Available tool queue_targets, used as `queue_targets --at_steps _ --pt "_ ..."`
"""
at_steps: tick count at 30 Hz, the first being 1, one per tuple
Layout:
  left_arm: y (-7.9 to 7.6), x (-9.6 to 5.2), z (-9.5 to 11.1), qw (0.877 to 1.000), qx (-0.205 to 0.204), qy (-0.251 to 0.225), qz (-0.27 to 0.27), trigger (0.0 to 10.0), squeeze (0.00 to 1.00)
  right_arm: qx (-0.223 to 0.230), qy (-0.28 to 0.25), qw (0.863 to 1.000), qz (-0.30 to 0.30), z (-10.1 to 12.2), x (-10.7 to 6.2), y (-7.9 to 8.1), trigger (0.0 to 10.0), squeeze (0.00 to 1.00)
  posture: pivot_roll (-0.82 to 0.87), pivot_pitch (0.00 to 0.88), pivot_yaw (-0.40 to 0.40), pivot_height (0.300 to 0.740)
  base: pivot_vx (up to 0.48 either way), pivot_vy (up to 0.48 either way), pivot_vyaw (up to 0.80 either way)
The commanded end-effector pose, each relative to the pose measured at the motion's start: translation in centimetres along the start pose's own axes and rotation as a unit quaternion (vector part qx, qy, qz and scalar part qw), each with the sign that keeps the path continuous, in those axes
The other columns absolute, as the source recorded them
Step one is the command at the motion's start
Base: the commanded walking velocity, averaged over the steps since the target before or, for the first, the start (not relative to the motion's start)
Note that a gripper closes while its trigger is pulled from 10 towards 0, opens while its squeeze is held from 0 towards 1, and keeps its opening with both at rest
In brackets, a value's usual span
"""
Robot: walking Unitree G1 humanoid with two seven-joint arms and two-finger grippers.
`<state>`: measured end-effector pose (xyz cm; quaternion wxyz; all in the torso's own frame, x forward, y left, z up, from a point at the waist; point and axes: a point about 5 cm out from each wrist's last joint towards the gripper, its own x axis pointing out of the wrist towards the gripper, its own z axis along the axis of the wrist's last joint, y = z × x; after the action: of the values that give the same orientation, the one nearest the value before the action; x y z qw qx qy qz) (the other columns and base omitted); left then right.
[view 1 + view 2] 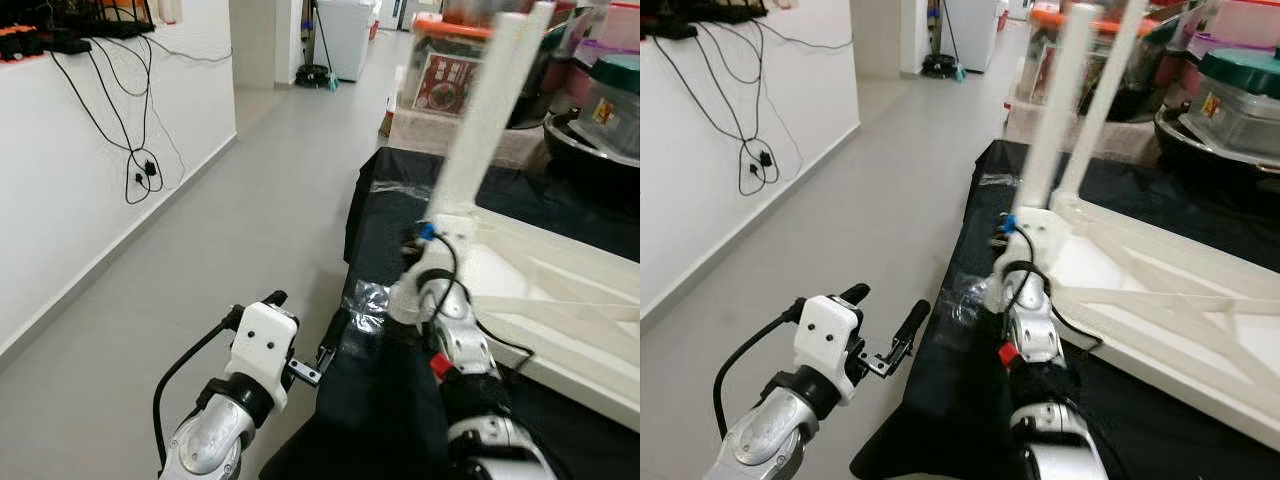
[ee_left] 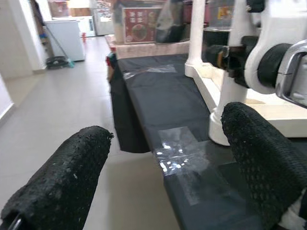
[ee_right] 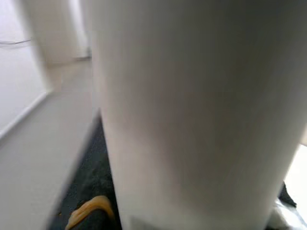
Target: Building children table
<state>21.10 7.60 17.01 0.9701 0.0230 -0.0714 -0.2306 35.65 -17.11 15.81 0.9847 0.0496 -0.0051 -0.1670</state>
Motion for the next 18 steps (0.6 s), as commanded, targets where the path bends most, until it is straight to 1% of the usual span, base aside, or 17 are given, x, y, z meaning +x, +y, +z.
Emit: queue_targets --at_steps 1,4,5,6,7,8,10,11,12,13,14,15,16,18 --pt "-0.1 0.0 -0.2 1.0 -0.001 0.004 -0.001 10.0 0.0 0.001 0.01 1.0 -0.015 -0.1 -0.1 -0.3 0.0 0.0 0.12 0.0 -0.095 0.74 0.0 0.0 0.0" --pt "-0.1 0.0 -0.2 1.0 -0.001 0.004 -0.001 10.0 0.0 0.007 0.008 1.0 -0.015 -0.1 -0.2 0.0 0.0 0.0 0.13 0.0 -0.098 0.74 0.0 0.0 0.0" --pt "-0.1 0.0 -0.2 1.0 -0.001 0.004 -0.001 10.0 0.0 0.022 0.007 1.0 0.013 0.0 -0.2 0.7 10.0 0.0 0.13 0.0 -0.099 0.74 0.0 0.0 0.0" --pt "-0.1 0.0 -0.2 1.0 -0.001 0.004 -0.001 10.0 0.0 0.022 0.007 1.0 0.013 0.0 -0.2 0.7 10.0 0.0 0.13 0.0 -0.099 0.74 0.0 0.0 0.0" --pt "-0.1 0.0 -0.2 1.0 -0.001 0.004 0.0 10.0 0.0 0.031 -0.002 0.999 0.034 0.2 -0.2 1.4 10.0 0.0 0.13 0.0 -0.1 0.74 0.0 0.0 0.0" --pt "-0.1 0.0 -0.2 1.0 -0.001 0.004 0.0 10.0 0.0 0.041 -0.018 0.996 0.072 0.6 -0.3 2.3 10.0 1.0 0.12 0.0 -0.097 0.74 0.0 0.0 0.0" --pt "-0.1 0.0 -0.2 1.0 -0.001 0.004 0.0 10.0 0.0 0.06 -0.029 0.99 0.124 1.1 -0.1 3.1 10.0 1.0 0.12 0.0 -0.098 0.74 0.0 0.0 0.0" --pt "-0.1 0.0 -0.2 1.0 -0.001 0.004 0.0 10.0 0.0 0.06 -0.029 0.99 0.124 1.1 -0.1 3.1 10.0 1.0 0.12 0.0 -0.098 0.74 0.0 0.0 0.0" --pt "-0.1 0.0 -0.2 1.0 -0.001 0.004 -0.001 10.0 0.0 0.07 -0.026 0.985 0.153 1.3 0.1 3.4 10.0 1.0 0.13 0.0 -0.1 0.74 0.0 0.0 0.0" --pt "-0.1 0.0 -0.2 1.0 -0.001 0.004 -0.001 10.0 0.0 0.07 -0.026 0.985 0.153 1.3 0.1 3.4 10.0 1.0 0.13 0.0 -0.1 0.74 0.0 0.0 0.0" --pt "-0.1 0.0 -0.2 1.0 -0.001 0.004 -0.001 10.0 0.0 0.092 -0.01 0.972 0.214 1.3 0.0 4.0 10.0 0.76 0.12 0.0 -0.099 0.74 0.0 0.0 0.0" --pt "-0.1 0.0 -0.2 1.0 -0.001 0.004 -0.001 10.0 0.0 0.092 -0.01 0.972 0.214 1.3 0.0 4.0 10.0 0.76 0.12 0.0 -0.099 0.74 0.0 0.0 0.0" --pt "-0.1 0.0 -0.2 1.0 -0.001 0.003 -0.001 10.0 0.0 0.101 -0.003 0.953 0.285 1.3 -0.1 4.4 10.0 0.0 0.12 0.0 -0.101 0.74 0.0 0.0 0.0" --pt "-0.1 0.0 -0.2 1.0 -0.001 0.003 -0.001 10.0 0.0 0.101 -0.003 0.953 0.285 1.3 -0.1 4.4 10.0 0.0 0.12 0.0 -0.101 0.74 0.0 0.0 0.0"
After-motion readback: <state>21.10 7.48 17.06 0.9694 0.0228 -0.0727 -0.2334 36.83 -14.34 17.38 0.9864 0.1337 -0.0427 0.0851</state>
